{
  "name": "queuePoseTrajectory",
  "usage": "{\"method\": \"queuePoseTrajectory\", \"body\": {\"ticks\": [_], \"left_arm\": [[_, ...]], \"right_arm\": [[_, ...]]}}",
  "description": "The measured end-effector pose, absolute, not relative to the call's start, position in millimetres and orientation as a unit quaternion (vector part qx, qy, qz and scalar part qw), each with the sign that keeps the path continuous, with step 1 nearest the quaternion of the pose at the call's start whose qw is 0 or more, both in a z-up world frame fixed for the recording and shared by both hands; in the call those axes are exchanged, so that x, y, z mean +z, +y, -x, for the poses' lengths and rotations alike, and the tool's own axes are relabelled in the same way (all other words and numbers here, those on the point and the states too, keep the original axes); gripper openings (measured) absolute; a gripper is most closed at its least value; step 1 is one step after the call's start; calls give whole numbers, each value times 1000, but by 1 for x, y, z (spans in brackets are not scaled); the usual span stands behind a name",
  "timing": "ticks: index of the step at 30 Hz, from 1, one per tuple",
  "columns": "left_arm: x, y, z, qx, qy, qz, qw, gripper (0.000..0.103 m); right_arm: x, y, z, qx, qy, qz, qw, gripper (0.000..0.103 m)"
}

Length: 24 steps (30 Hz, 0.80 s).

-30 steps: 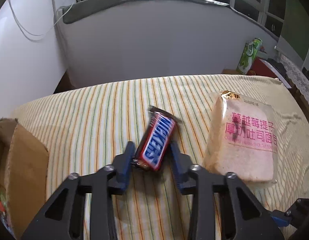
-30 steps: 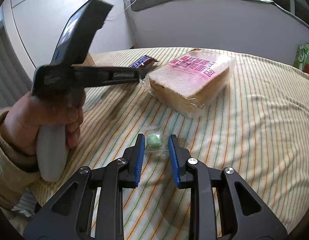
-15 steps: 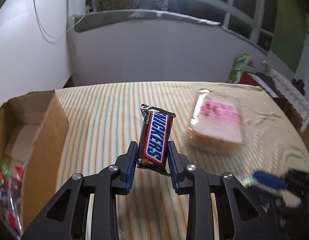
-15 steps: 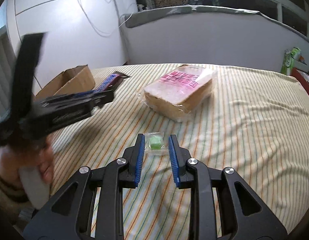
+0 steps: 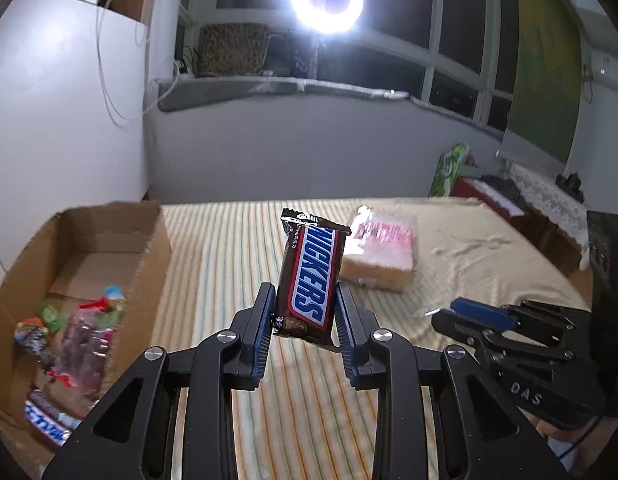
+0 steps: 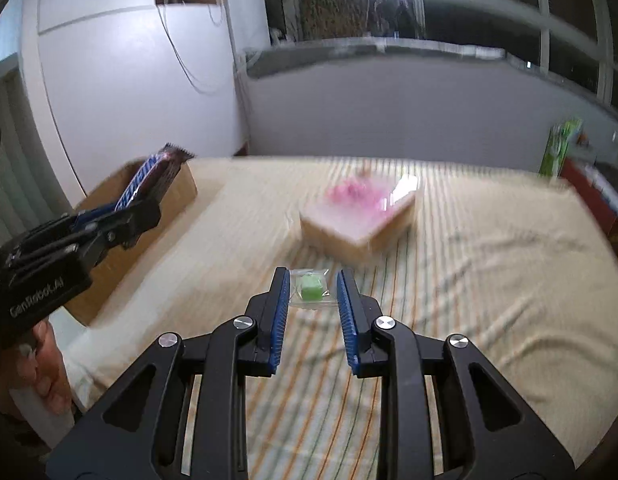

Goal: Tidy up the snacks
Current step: 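Lift the Snickers bar and green candy and carry them over the box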

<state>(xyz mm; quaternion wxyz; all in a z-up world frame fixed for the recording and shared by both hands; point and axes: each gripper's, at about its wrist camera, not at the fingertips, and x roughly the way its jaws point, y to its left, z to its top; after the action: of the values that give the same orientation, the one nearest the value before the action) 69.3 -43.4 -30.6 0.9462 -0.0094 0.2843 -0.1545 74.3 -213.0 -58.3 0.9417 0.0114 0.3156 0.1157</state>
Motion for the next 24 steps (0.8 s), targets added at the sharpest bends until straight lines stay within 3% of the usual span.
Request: {"method": "queuePoseTrajectory", "body": {"ticks": [10, 24], "left_arm": [[63, -15, -29, -153, 181, 19, 971, 28], [61, 18, -3, -126, 162, 18, 979, 28]], "right_arm": [[46, -187, -30, 110, 219, 39, 969, 25], [38, -148, -22, 128, 231, 56, 963, 25]]}}
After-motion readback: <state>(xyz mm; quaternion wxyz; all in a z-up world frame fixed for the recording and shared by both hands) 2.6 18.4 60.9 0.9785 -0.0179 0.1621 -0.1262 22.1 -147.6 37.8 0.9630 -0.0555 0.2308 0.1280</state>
